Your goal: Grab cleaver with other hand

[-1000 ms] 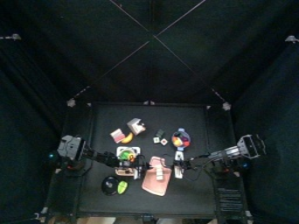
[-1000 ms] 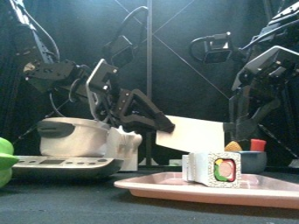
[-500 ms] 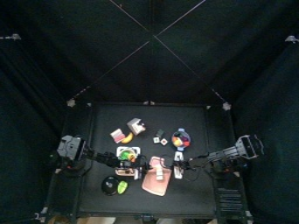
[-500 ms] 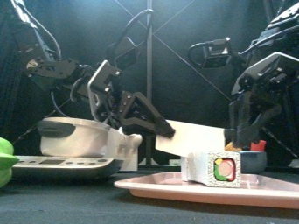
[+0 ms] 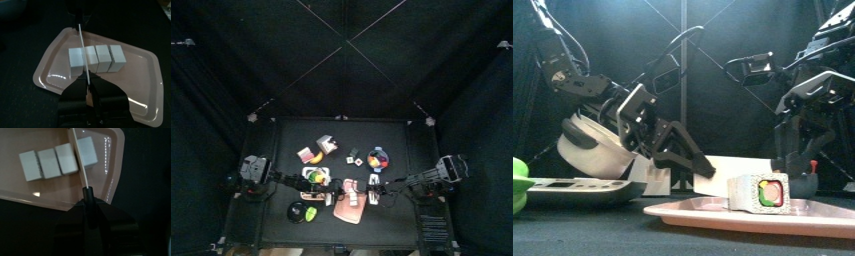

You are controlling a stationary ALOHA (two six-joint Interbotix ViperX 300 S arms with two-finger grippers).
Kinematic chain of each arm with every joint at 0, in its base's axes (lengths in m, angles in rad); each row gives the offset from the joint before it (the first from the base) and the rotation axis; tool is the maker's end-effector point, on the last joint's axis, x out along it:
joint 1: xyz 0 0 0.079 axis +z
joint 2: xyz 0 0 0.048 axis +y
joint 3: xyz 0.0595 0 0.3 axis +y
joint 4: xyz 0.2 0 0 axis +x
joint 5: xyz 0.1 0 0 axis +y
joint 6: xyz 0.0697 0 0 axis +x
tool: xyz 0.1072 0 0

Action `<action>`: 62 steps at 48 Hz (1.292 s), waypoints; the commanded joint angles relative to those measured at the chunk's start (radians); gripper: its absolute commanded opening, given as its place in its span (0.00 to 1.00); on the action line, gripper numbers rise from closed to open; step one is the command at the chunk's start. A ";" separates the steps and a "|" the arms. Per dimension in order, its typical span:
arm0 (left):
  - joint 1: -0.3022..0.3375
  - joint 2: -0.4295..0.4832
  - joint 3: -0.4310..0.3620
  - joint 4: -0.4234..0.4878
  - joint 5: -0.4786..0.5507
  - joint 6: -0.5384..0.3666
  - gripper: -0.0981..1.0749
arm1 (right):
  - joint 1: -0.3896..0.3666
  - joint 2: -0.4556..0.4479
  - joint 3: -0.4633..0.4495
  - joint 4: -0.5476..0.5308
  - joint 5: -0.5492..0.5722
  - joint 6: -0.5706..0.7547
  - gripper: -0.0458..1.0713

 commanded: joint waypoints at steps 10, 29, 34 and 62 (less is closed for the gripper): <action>-0.006 -0.011 -0.005 0.002 0.014 -0.003 0.41 | -0.012 -0.003 -0.029 -0.005 -0.017 0.008 0.27; -0.006 -0.071 -0.003 0.017 0.028 0.000 0.41 | -0.006 -0.051 -0.054 -0.005 0.063 0.005 0.27; -0.006 -0.087 -0.003 0.025 0.038 0.000 0.41 | -0.006 -0.072 -0.055 -0.005 0.075 0.006 0.27; 0.025 -0.144 -0.018 0.087 0.038 0.002 0.41 | 0.002 -0.206 -0.054 -0.046 0.118 0.015 0.27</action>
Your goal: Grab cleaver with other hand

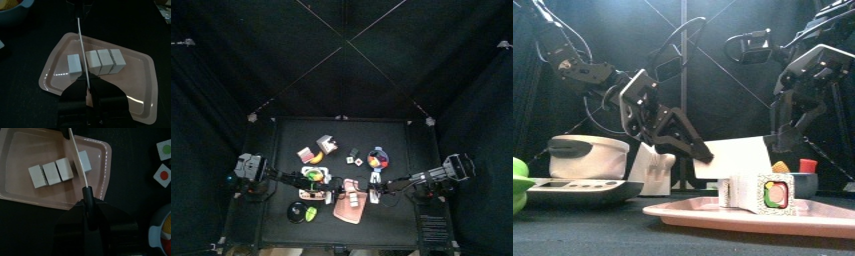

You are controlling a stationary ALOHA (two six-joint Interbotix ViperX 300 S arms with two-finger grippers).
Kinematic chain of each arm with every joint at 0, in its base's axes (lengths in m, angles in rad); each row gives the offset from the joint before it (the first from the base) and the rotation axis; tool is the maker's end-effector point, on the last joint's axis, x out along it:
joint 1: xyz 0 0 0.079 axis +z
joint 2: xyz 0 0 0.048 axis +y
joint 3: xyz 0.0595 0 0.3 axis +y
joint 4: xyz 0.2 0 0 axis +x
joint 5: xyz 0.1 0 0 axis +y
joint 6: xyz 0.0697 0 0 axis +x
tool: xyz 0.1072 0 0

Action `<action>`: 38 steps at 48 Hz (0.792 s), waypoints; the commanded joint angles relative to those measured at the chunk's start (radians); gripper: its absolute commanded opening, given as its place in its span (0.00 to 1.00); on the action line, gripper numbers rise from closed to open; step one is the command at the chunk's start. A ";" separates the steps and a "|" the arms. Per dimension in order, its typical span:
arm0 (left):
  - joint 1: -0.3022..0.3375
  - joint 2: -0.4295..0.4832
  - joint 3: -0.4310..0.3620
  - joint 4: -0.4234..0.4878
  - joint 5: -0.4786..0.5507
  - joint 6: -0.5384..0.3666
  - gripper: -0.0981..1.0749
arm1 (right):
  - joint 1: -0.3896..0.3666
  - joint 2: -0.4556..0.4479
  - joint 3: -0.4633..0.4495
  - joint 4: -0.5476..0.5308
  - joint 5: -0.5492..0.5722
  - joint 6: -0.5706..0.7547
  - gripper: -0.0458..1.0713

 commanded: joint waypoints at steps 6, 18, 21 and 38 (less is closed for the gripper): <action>0.000 -0.034 -0.025 0.021 -0.006 0.002 0.41 | -0.009 -0.052 -0.021 -0.026 -0.003 0.015 0.27; 0.000 -0.044 -0.026 0.023 -0.006 0.002 0.41 | -0.002 -0.060 -0.018 -0.028 -0.003 0.015 0.27; 0.000 -0.043 -0.025 0.025 -0.008 0.002 0.41 | -0.002 -0.060 -0.018 -0.028 -0.003 0.015 0.27; -0.026 -0.034 -0.031 0.025 -0.015 0.000 0.41 | 0.037 -0.061 -0.014 -0.005 0.002 0.017 0.27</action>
